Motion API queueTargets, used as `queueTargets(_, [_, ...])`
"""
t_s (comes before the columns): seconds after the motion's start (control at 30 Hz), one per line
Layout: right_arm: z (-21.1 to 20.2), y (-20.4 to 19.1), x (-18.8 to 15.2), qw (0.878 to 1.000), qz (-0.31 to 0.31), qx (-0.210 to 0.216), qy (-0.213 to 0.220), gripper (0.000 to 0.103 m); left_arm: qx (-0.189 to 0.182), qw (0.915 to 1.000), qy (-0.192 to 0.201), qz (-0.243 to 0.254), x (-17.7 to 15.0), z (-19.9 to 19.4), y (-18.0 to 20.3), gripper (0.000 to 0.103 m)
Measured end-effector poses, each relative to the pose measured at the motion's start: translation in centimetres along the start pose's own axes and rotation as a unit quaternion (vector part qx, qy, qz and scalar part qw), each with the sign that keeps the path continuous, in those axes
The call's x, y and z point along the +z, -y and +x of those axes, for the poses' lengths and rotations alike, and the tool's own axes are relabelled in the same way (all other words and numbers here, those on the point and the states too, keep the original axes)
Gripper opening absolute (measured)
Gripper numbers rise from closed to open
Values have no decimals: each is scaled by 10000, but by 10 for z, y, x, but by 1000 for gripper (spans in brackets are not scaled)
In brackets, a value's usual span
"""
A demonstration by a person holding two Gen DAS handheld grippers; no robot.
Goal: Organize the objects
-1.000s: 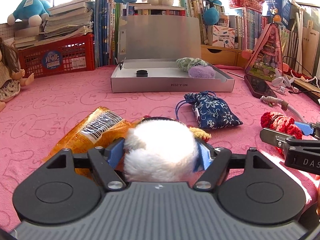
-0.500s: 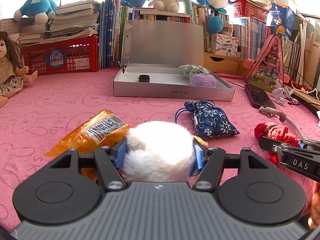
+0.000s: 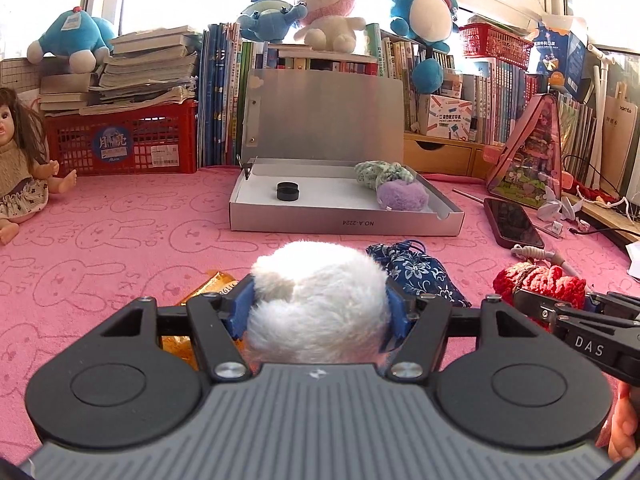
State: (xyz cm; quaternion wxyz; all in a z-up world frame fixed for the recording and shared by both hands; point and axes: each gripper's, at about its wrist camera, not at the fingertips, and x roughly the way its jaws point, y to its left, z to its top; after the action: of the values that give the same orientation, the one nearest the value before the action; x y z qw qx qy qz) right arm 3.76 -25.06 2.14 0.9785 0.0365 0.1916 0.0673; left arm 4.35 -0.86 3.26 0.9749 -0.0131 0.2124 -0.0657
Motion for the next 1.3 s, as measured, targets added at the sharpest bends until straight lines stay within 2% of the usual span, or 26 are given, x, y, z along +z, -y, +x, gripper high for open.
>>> queueTargets(0.43, [7,-3,23,10000,-20,5,93,40,47,9999,-89,-73,16,12,-7,69])
queueTargets(0.83, [27,2,60,9998,201,79,32,40,-176,9994,-148,-265,64,38,-20,69])
queueTargets(1.03, [44,10,80,9990,411,146,-93,40,-549,9945,-429,-780,85,64,-36,69])
queueTargets(1.3, [68,22,100,9983,519,125,-217,40,-314,9969,-346,-633,109,91,-41,69])
